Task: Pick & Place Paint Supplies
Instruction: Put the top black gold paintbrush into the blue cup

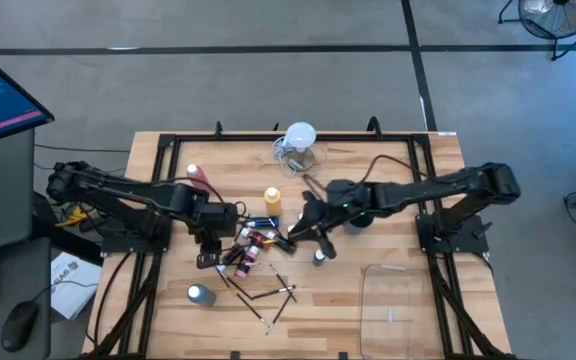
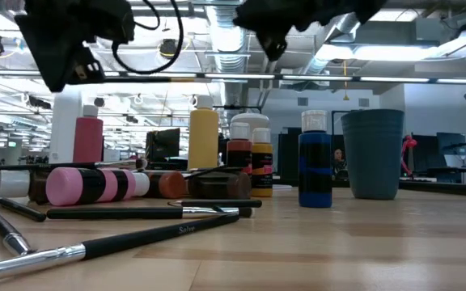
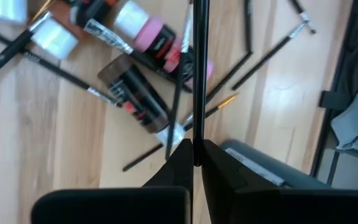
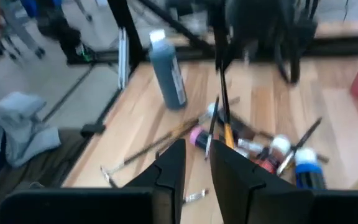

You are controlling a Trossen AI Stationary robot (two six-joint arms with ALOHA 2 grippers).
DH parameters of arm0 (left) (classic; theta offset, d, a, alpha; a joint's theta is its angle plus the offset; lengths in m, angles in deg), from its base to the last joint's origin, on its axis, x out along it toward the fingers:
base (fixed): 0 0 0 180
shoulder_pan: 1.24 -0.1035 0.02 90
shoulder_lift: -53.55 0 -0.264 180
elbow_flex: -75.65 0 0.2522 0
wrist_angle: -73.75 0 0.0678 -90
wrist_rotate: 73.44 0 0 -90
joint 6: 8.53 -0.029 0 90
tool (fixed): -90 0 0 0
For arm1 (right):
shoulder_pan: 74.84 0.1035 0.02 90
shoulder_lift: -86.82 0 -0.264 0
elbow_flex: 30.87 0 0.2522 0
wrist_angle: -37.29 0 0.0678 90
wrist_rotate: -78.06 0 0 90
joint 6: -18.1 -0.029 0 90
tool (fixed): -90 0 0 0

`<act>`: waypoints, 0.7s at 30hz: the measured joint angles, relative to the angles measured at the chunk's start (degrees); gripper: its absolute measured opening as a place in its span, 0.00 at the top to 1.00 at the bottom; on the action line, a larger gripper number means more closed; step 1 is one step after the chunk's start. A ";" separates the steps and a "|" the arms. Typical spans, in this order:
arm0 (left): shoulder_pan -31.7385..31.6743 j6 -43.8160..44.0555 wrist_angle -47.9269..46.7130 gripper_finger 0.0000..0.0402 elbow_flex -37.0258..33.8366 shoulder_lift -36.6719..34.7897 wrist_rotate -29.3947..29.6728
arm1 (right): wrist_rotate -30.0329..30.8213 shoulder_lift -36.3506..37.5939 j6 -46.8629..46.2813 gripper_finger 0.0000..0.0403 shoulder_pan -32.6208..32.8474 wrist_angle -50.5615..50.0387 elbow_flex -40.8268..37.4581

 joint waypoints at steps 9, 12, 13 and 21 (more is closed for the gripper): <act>2.54 1.31 1.91 1.00 0.07 0.02 -0.28 | -0.39 -7.62 -1.19 0.83 0.79 -3.04 7.60; 2.69 1.32 2.47 1.00 0.07 0.02 -0.20 | -2.58 -8.80 -1.63 0.83 1.43 -3.30 8.67; 2.69 1.31 2.78 1.00 0.06 0.02 -0.16 | -3.77 -9.29 -1.67 0.83 1.70 -3.42 9.10; 2.69 0.95 4.44 1.00 0.05 0.02 0.07 | -3.94 -13.71 -0.01 0.81 4.41 -9.70 14.79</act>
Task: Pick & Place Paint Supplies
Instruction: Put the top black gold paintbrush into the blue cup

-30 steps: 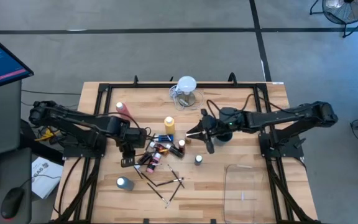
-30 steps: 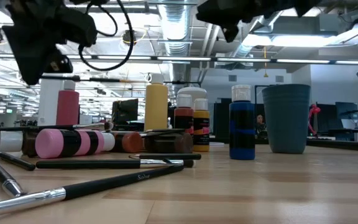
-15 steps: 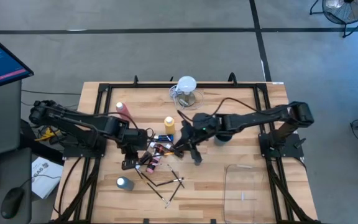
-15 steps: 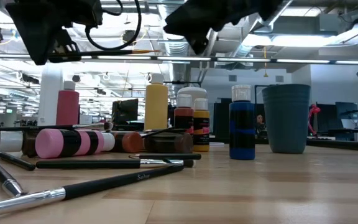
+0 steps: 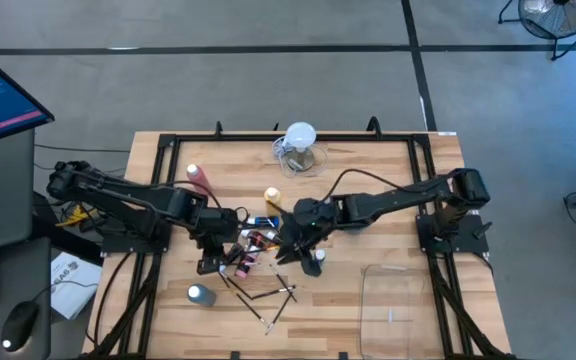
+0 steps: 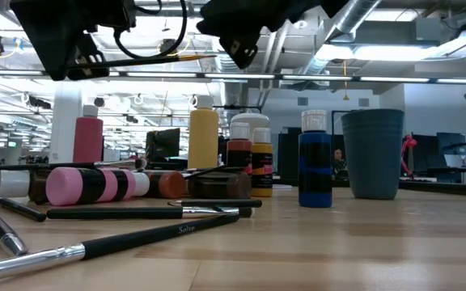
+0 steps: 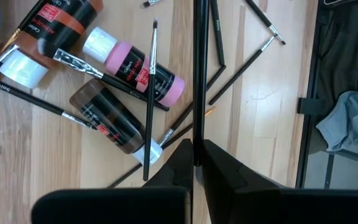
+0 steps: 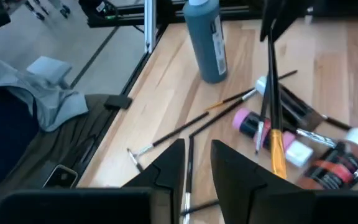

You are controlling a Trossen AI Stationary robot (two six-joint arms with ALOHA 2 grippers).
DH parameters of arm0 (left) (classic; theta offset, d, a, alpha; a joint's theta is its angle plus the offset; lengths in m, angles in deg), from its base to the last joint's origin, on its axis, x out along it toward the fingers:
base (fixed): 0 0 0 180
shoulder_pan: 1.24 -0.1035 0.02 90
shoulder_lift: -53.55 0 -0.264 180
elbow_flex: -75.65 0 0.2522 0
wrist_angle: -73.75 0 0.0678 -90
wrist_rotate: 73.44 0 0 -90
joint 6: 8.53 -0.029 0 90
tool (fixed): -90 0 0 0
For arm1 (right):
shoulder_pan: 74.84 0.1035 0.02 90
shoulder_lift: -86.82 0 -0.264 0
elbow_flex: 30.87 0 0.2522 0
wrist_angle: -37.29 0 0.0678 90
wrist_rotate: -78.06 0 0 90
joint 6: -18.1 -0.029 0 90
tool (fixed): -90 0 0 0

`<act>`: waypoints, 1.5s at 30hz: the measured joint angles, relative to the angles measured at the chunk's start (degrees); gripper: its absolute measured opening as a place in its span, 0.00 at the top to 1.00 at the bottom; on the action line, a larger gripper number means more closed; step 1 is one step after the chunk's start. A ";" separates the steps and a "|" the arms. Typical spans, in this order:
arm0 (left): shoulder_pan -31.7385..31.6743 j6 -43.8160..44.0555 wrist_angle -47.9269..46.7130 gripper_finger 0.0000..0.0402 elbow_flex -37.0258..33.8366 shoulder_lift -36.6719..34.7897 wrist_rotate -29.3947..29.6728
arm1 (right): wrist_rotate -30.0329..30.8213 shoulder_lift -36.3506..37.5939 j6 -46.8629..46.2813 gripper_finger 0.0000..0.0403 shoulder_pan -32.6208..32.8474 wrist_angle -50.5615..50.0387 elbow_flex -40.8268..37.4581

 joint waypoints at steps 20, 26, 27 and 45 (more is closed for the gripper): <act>0.94 -0.05 0.95 1.00 -0.04 0.00 0.82 | 9.89 -0.36 0.95 0.43 0.12 -3.95 1.61; 0.74 -0.07 1.28 1.00 -0.07 0.00 0.83 | 10.31 -0.36 0.45 0.48 -0.62 -3.92 1.61; 0.74 -0.07 1.34 1.00 -0.07 0.00 0.83 | 10.35 -0.36 0.47 0.49 -0.68 -3.95 1.61; 0.17 -1.64 3.06 1.00 -0.07 0.00 1.25 | 10.54 -0.36 0.95 0.70 -0.84 -5.15 1.58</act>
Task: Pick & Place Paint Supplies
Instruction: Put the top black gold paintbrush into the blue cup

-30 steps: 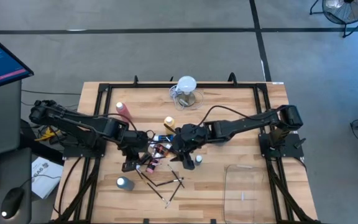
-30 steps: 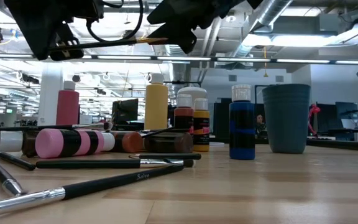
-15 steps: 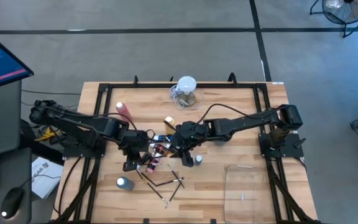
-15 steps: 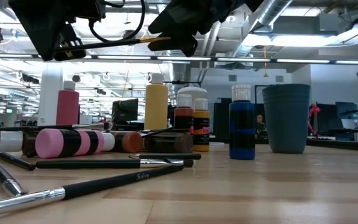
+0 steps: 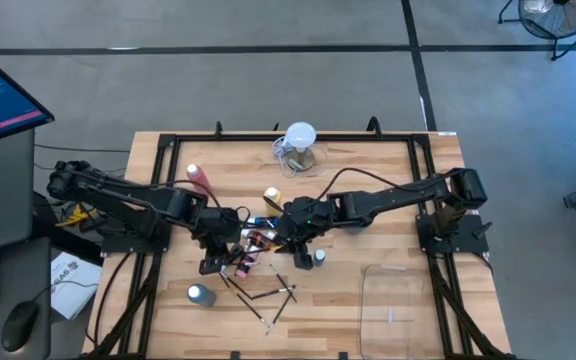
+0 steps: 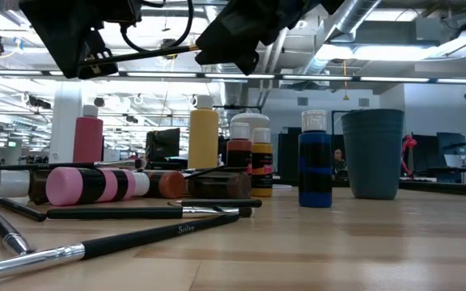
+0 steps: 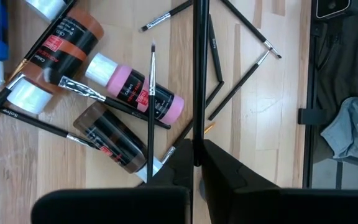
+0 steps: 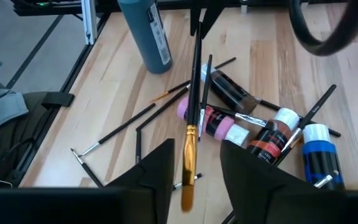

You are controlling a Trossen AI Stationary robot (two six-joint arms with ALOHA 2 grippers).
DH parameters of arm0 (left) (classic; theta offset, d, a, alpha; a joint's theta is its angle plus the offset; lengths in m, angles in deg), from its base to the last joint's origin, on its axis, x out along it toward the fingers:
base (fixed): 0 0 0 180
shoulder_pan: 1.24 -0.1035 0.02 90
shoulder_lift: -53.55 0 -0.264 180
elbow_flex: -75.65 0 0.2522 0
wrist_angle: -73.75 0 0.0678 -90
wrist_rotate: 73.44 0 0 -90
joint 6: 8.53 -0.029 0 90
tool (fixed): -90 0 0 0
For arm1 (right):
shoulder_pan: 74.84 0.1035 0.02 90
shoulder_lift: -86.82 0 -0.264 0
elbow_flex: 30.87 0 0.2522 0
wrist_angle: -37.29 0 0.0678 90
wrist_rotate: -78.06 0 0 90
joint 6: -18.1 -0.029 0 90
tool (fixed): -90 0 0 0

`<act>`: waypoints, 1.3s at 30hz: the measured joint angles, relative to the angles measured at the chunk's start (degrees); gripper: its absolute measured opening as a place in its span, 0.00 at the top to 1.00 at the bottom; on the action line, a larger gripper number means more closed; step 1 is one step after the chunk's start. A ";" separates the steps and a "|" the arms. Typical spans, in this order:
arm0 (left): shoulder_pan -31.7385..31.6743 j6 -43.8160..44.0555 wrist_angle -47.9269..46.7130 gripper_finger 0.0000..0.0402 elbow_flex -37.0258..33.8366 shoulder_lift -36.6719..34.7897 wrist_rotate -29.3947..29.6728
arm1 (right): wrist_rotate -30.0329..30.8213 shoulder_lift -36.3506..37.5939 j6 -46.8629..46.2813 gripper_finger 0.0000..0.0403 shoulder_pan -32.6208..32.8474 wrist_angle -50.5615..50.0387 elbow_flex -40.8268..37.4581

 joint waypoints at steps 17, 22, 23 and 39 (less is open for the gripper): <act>-0.02 0.26 0.26 0.99 0.00 0.00 0.28 | 0.35 0.02 1.06 0.95 -0.15 -1.35 -0.04; -0.14 0.50 0.95 0.93 -0.02 -0.39 0.50 | 0.79 0.09 1.09 0.98 -0.15 -1.68 -0.04; -0.31 0.48 1.63 0.91 -0.01 -0.74 1.08 | 0.79 0.09 1.09 0.97 -0.15 -1.70 -0.04; -0.11 -10.25 23.35 0.69 -0.43 -24.32 14.53 | 5.92 1.28 0.95 1.00 0.23 1.80 -0.15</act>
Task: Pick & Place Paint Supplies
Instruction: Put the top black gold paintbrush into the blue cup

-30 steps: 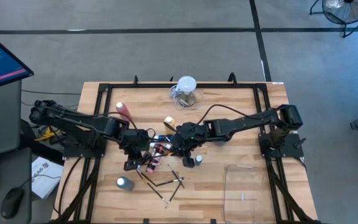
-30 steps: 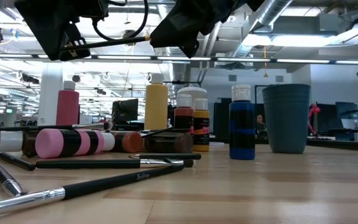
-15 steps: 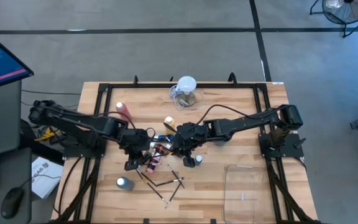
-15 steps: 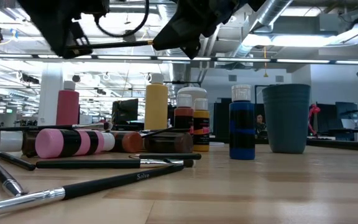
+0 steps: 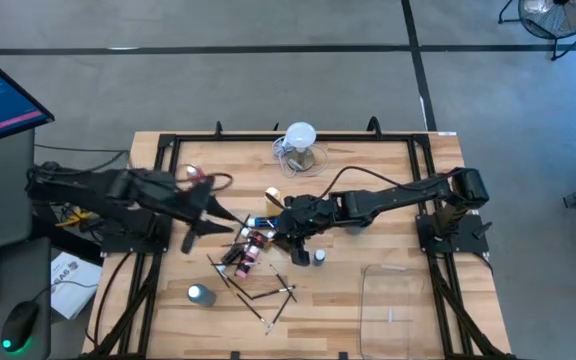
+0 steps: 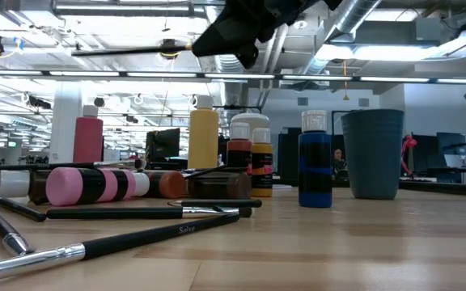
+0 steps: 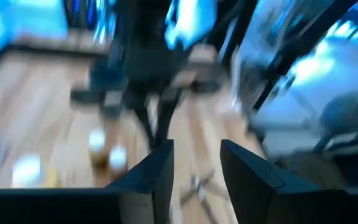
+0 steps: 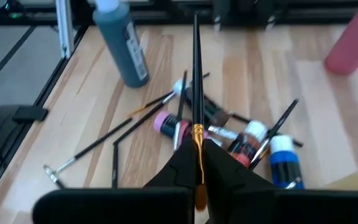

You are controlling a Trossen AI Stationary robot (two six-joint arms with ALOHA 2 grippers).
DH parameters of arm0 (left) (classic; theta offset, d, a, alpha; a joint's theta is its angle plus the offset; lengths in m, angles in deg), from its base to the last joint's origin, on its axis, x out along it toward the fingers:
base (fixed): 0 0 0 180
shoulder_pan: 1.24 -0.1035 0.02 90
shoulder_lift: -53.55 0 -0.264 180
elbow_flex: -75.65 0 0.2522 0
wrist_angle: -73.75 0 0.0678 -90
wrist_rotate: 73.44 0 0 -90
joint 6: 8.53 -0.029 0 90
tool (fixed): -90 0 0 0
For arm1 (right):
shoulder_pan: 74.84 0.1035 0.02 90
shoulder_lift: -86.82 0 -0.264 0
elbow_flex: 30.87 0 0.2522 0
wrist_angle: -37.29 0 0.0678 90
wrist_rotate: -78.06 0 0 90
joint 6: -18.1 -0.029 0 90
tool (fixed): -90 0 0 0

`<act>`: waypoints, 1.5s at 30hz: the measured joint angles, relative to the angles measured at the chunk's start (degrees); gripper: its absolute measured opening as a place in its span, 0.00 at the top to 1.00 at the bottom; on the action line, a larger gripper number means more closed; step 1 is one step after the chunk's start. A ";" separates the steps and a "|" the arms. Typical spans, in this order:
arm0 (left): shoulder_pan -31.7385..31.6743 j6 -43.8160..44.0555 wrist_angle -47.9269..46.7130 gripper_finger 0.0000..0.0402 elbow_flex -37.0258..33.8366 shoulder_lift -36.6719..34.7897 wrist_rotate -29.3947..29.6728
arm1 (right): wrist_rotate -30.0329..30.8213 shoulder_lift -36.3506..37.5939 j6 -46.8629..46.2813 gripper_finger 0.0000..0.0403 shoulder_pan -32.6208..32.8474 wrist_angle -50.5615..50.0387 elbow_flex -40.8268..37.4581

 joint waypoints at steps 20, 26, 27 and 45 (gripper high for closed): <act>0.70 -16.57 37.93 0.70 -16.31 -4.31 8.32 | 3.89 25.45 -5.10 1.00 0.34 59.90 -36.82; -0.85 -21.15 76.25 0.72 -27.29 6.65 8.92 | 7.08 23.89 -6.98 1.00 0.32 76.31 -42.24; -1.37 -21.09 82.22 0.72 -28.20 9.49 8.91 | 7.86 22.81 -7.00 1.00 0.34 77.86 -42.33; -4.72 -16.53 103.00 0.73 -27.04 32.44 3.36 | 8.22 8.97 -7.90 1.00 0.08 83.73 -35.46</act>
